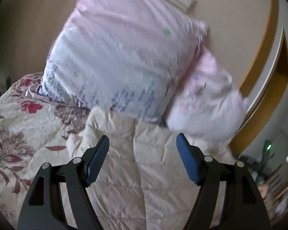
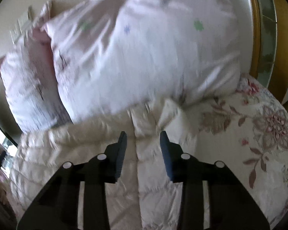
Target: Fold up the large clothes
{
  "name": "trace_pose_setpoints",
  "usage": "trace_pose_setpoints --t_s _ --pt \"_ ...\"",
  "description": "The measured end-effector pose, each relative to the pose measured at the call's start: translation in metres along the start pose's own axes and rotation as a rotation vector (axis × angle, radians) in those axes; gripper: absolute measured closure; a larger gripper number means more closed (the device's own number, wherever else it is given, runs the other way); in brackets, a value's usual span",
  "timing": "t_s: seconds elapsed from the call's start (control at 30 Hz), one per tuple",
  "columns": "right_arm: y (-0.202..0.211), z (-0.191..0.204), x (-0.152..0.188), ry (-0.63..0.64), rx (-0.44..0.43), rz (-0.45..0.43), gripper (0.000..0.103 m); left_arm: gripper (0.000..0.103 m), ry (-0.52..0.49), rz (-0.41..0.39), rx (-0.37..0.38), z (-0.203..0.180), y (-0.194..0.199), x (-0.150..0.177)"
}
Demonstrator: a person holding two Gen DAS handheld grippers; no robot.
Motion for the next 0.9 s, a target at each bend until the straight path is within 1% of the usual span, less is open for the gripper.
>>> trace_pose_setpoints --t_s 0.03,0.1,0.2,0.3,0.5,0.67,0.83,0.9 --pt "-0.003 0.0 0.006 0.011 0.017 0.016 0.068 0.031 -0.013 0.034 -0.017 -0.002 -0.009 0.008" --pt "-0.01 0.0 0.016 0.035 0.049 0.042 0.068 0.031 -0.019 0.073 -0.048 0.0 -0.019 0.018" --pt "-0.023 -0.005 0.026 0.043 0.097 0.081 0.07 0.031 0.0 0.116 -0.092 0.015 -0.03 0.031" --pt "-0.037 -0.011 0.035 0.015 0.118 0.127 0.071 0.031 0.03 0.143 -0.138 0.029 -0.041 0.04" --pt "-0.055 -0.012 0.05 -0.006 0.168 0.16 0.071 0.031 0.068 0.172 -0.205 0.052 -0.056 0.047" --pt "-0.065 -0.014 0.053 -0.036 0.181 0.171 0.071 0.031 0.094 0.186 -0.249 0.064 -0.068 0.051" --pt "-0.071 -0.016 0.055 -0.052 0.19 0.168 0.071 0.031 0.113 0.174 -0.297 0.073 -0.073 0.054" --pt "-0.069 -0.014 0.056 -0.056 0.19 0.168 0.071 0.031 0.125 0.162 -0.306 0.076 -0.072 0.054"
Point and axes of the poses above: each gripper's, at about its wrist camera, not at the fingertips, and y roughly against the way its jaws point, z to its left, x to its underside, the point moved 7 cm from there along -y, roughly the way its jaws point, and after that the axes turned 8 degrees about x, right-handed, at the moved point
